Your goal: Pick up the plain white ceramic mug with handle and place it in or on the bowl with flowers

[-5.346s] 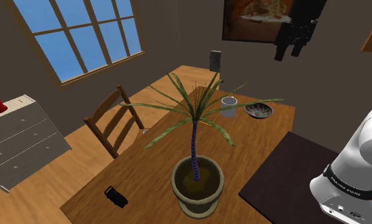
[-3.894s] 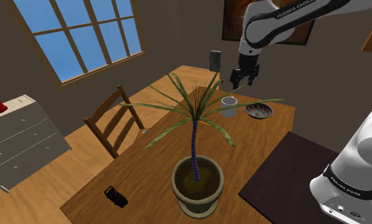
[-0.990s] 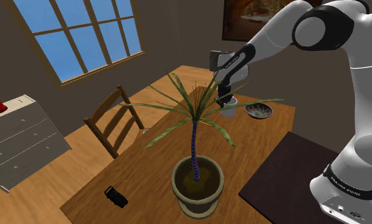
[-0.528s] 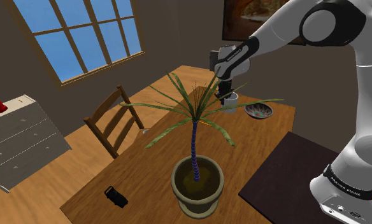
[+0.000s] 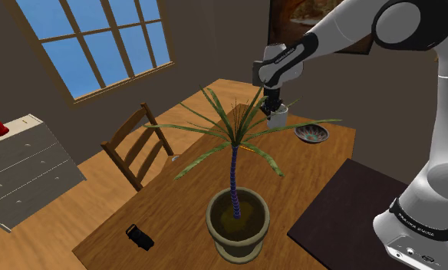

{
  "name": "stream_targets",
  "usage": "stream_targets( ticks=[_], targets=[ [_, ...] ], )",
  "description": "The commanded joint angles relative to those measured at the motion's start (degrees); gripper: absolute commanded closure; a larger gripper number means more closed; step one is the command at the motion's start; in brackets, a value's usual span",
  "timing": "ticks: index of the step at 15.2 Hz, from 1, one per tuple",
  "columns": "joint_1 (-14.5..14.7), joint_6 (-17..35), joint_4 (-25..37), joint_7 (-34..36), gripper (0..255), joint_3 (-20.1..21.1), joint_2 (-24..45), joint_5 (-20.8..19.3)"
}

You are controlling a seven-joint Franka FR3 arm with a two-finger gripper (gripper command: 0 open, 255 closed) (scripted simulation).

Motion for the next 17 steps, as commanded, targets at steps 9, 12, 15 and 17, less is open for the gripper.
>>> stream_targets(
  ticks=[9, 12, 15, 17],
  targets=[
    [-0.98, -4.17, -1.8, -1.55, 255, -0.89, -5.99, -0.56],
    [-2.71, -3.06, -6.87, -4.46, 255, -2.1, -9.96, -0.82],
    [-4.5, -2.27, -11.29, -7.5, 255, -3.49, -13.63, -1.2],
    [-5.73, -1.91, -13.89, -9.59, 255, -4.51, -15.9, -1.54]
  ],
)
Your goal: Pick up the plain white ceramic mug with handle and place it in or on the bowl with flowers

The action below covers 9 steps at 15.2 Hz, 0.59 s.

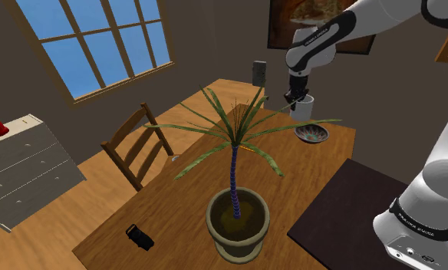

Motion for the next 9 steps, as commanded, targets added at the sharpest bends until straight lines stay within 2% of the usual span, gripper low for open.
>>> stream_targets(
  ticks=[1, 5, 9],
  targets=[
    [-1.34, 0.4, -3.43, -2.33, 255, -1.15, -3.11, -0.48],
    [-3.59, 0.65, -7.14, -6.18, 255, -3.21, -6.66, -1.29],
    [-3.64, 3.63, -8.33, -6.54, 255, -3.19, -4.83, -0.76]
  ],
)
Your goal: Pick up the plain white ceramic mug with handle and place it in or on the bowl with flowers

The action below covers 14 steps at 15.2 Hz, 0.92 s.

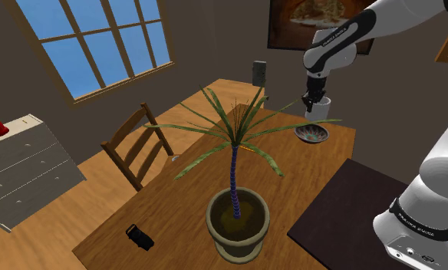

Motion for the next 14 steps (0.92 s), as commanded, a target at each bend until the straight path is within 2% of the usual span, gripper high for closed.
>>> stream_targets(
  ticks=[1, 14],
  targets=[
    [-0.08, 1.44, -0.63, -0.27, 255, -0.02, 0.78, 0.25],
    [-0.49, 10.45, -2.91, -1.84, 255, 0.51, 7.69, 2.59]
  ],
)
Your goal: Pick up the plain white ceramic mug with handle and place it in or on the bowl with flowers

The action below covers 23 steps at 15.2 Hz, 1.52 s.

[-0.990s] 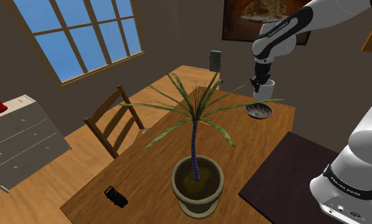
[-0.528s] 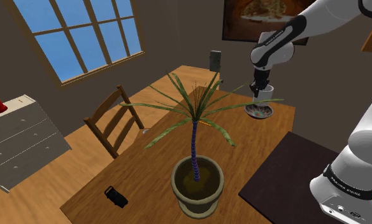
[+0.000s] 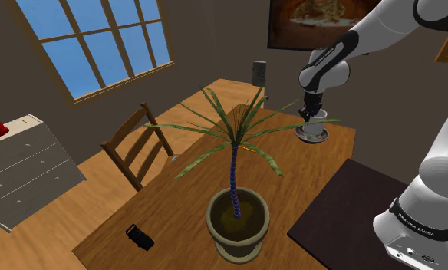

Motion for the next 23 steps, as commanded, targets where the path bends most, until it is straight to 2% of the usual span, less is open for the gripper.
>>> stream_targets(
  ticks=[1, 7, 8, 13, 17, 23],
  targets=[
    [-0.04, 0.6, -0.12, -0.11, 255, 0.05, 0.43, 0.16],
    [-0.04, 0.6, -0.11, -0.11, 255, 0.06, 0.44, 0.16],
    [-0.04, 0.6, -0.11, -0.11, 0, 0.06, 0.44, 0.16],
    [-0.04, 0.6, -0.11, -0.11, 0, 0.05, 0.43, 0.16],
    [0.39, -6.24, 1.59, 1.17, 0, -0.44, -4.85, -1.67],
    [0.37, -6.24, 1.59, 1.17, 0, -0.42, -4.85, -1.67]
  ],
)
